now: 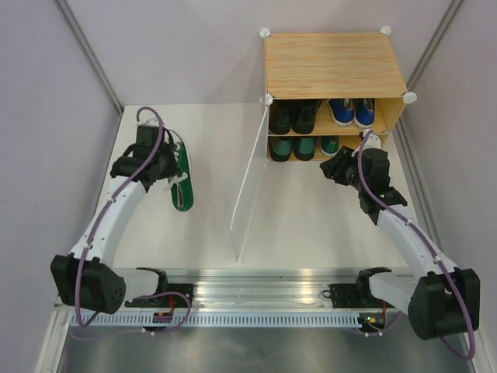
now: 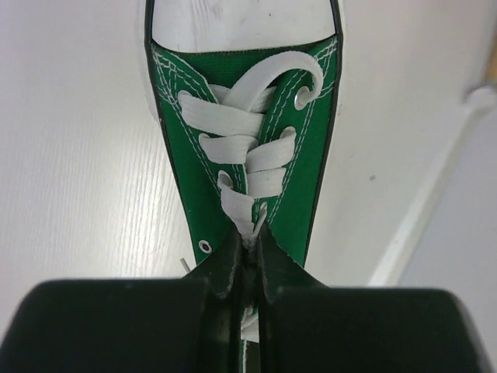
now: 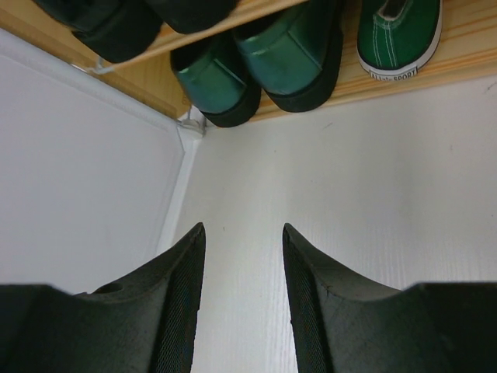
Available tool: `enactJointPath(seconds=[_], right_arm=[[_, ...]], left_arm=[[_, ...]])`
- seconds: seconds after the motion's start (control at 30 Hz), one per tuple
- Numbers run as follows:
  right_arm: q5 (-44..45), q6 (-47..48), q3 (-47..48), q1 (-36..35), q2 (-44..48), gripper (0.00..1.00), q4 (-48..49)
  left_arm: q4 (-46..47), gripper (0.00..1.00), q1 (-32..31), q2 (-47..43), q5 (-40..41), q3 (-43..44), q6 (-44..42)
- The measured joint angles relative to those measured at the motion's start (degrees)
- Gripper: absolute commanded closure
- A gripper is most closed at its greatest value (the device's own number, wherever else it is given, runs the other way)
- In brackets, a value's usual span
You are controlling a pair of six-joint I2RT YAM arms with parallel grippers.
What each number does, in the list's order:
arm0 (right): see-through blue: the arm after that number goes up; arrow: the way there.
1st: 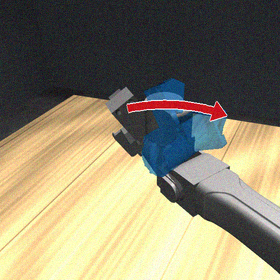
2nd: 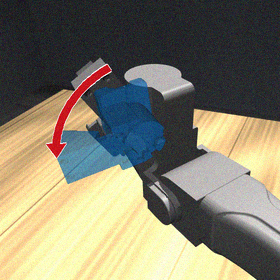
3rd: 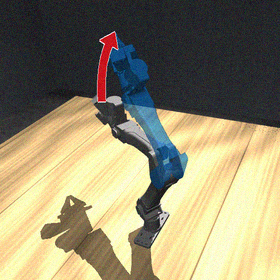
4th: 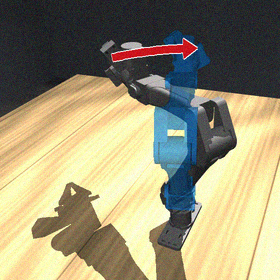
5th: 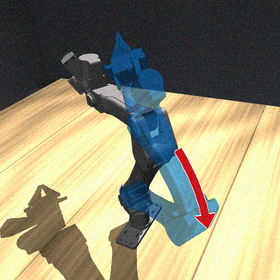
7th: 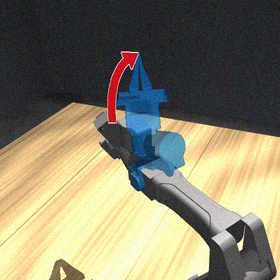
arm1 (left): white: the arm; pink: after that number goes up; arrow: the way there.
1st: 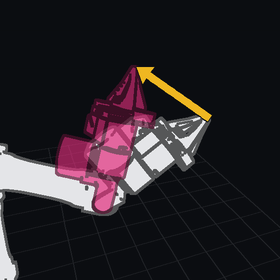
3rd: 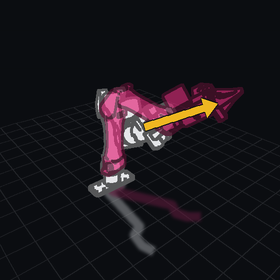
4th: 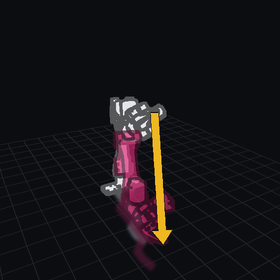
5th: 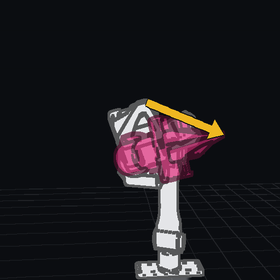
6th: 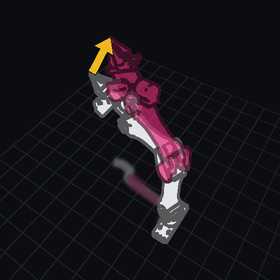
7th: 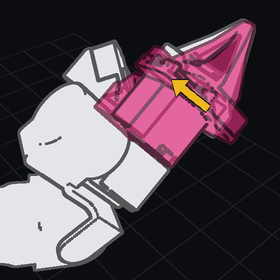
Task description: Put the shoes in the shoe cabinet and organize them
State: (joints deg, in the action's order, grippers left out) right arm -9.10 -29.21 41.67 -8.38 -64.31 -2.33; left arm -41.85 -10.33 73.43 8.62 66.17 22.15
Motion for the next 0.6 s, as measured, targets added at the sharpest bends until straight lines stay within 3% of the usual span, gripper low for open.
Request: enactJointPath(seconds=[0.17, 0.3, 0.6], right_arm=[[1.11, -0.61, -0.39, 0.00, 7.67, 0.52, -0.79], [3.48, -0.44, -0.37, 0.00, 14.40, 0.51, -3.23], [16.68, 0.96, 7.43, 0.00, 27.02, 0.45, -12.33]], left_arm=[[0.15, 0.98, -0.63, -5.88, -1.55, 11.06, 0.33], [-0.42, 0.98, -5.07, -6.71, -1.05, 21.00, 0.31], [-1.90, 0.98, -33.44, 4.59, 5.90, 50.25, -1.68]])
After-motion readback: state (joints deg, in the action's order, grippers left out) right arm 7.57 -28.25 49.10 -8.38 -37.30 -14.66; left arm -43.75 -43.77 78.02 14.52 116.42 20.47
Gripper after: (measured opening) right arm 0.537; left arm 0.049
